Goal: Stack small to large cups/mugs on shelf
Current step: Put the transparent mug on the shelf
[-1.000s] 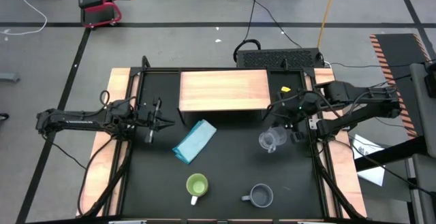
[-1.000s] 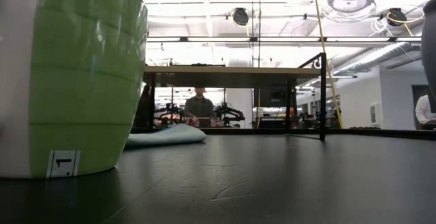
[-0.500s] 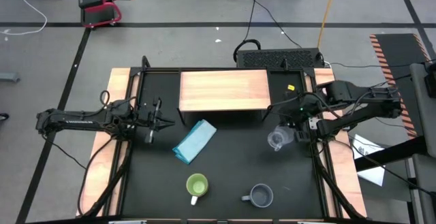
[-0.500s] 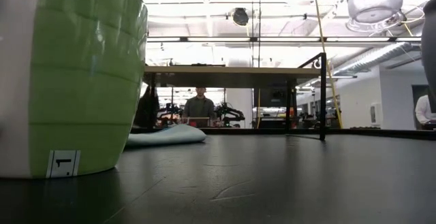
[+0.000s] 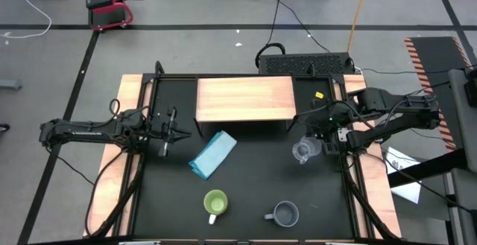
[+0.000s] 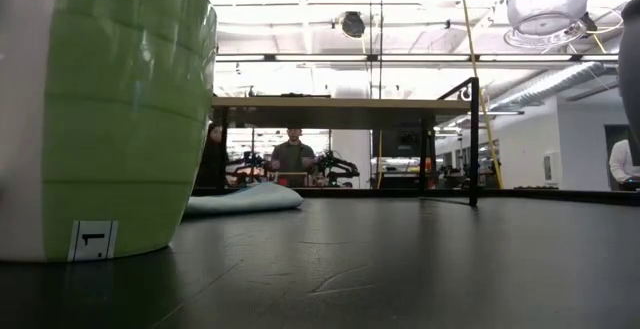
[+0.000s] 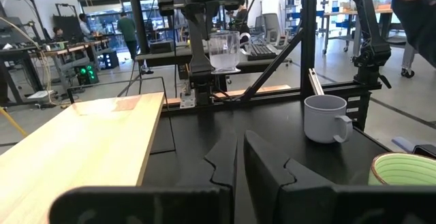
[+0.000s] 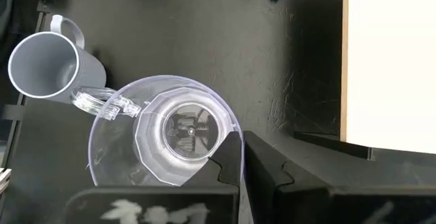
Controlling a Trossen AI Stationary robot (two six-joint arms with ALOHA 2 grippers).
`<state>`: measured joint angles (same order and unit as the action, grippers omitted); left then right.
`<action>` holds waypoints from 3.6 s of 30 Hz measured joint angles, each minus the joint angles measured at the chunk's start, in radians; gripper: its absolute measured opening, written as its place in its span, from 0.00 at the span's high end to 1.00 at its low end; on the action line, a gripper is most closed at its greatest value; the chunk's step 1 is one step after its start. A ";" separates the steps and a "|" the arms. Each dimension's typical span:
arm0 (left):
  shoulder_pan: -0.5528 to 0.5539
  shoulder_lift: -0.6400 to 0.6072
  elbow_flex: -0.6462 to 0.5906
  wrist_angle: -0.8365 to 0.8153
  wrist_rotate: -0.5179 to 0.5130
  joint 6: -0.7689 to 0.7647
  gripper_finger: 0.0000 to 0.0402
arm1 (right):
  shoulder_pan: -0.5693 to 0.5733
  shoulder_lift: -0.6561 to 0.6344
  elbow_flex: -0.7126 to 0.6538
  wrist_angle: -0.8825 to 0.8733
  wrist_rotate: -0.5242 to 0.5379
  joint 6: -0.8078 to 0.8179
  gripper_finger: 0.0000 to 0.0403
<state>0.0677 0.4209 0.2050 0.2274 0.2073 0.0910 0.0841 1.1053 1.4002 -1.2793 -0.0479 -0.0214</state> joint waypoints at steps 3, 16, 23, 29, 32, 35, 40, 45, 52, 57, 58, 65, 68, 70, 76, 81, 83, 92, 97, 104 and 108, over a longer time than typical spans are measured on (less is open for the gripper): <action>0.000 0.000 0.000 0.000 0.000 0.001 0.92 | 0.000 0.000 0.000 0.010 0.000 0.007 1.00; 0.000 0.000 0.000 0.000 0.000 0.004 0.92 | -0.082 0.041 0.000 0.072 0.000 -0.033 1.00; 0.000 0.000 0.000 -0.022 0.001 -0.007 0.92 | -0.172 0.089 0.000 0.072 -0.005 -0.080 1.00; 0.000 0.000 0.000 -0.023 0.001 -0.008 0.92 | -0.237 0.103 0.000 0.110 -0.005 -0.119 1.00; 0.000 0.000 0.000 -0.023 0.001 -0.008 0.92 | -0.262 0.102 0.000 0.143 -0.006 -0.138 1.00; 0.000 0.000 0.000 -0.023 0.001 -0.005 0.92 | -0.284 0.103 0.000 0.155 -0.009 -0.158 1.00; 0.000 0.000 0.000 -0.023 0.001 0.004 0.92 | -0.313 0.123 0.020 0.168 -0.015 -0.175 1.00; 0.000 0.000 0.000 -0.027 0.001 0.005 0.92 | -0.316 0.190 0.132 0.168 -0.036 -0.176 1.00; 0.000 0.000 0.000 -0.049 0.001 0.009 0.92 | -0.319 0.325 0.303 0.112 -0.036 -0.202 1.00; 0.000 0.000 0.000 -0.052 0.001 0.012 0.92 | -0.319 0.441 0.428 0.061 -0.036 -0.220 1.00; 0.000 0.000 0.000 -0.052 0.001 0.013 0.92 | -0.319 0.462 0.449 0.051 -0.036 -0.227 1.00; 0.000 0.000 0.000 -0.052 0.001 0.014 0.92 | -0.319 0.543 0.518 0.010 -0.036 -0.257 1.00; 0.000 0.000 0.000 -0.052 0.002 0.014 0.92 | -0.321 0.547 0.520 0.007 -0.037 -0.269 1.00; 0.000 0.000 0.000 -0.052 0.001 0.014 0.92 | -0.321 0.547 0.520 0.010 -0.037 -0.273 1.00; 0.000 0.000 0.000 -0.052 0.001 0.014 0.92 | -0.326 0.543 0.520 0.010 -0.037 -0.272 1.00; 0.000 0.000 0.000 -0.052 0.001 0.017 0.92 | -0.330 0.543 0.520 0.010 -0.038 -0.307 1.00; 0.000 0.000 0.000 -0.052 0.001 0.017 0.92 | -0.338 0.543 0.520 0.010 -0.064 -0.330 1.00; 0.000 0.000 0.000 -0.052 0.001 0.021 0.92 | -0.432 0.543 0.519 0.011 -0.074 -0.366 1.00; 0.000 0.000 0.000 -0.052 0.001 0.031 0.92 | -0.482 0.543 0.519 0.010 -0.081 -0.385 1.00; 0.000 0.000 0.000 -0.052 0.001 0.045 0.92 | -0.517 0.543 0.519 0.041 -0.086 -0.423 1.00; 0.000 0.000 0.000 -0.052 0.001 0.046 0.92 | -0.537 0.543 0.519 0.041 -0.085 -0.436 1.00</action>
<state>0.0673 0.4207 0.2050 0.1753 0.2085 0.1368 -0.4532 1.6482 1.9194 -1.2381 -0.1333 -0.4576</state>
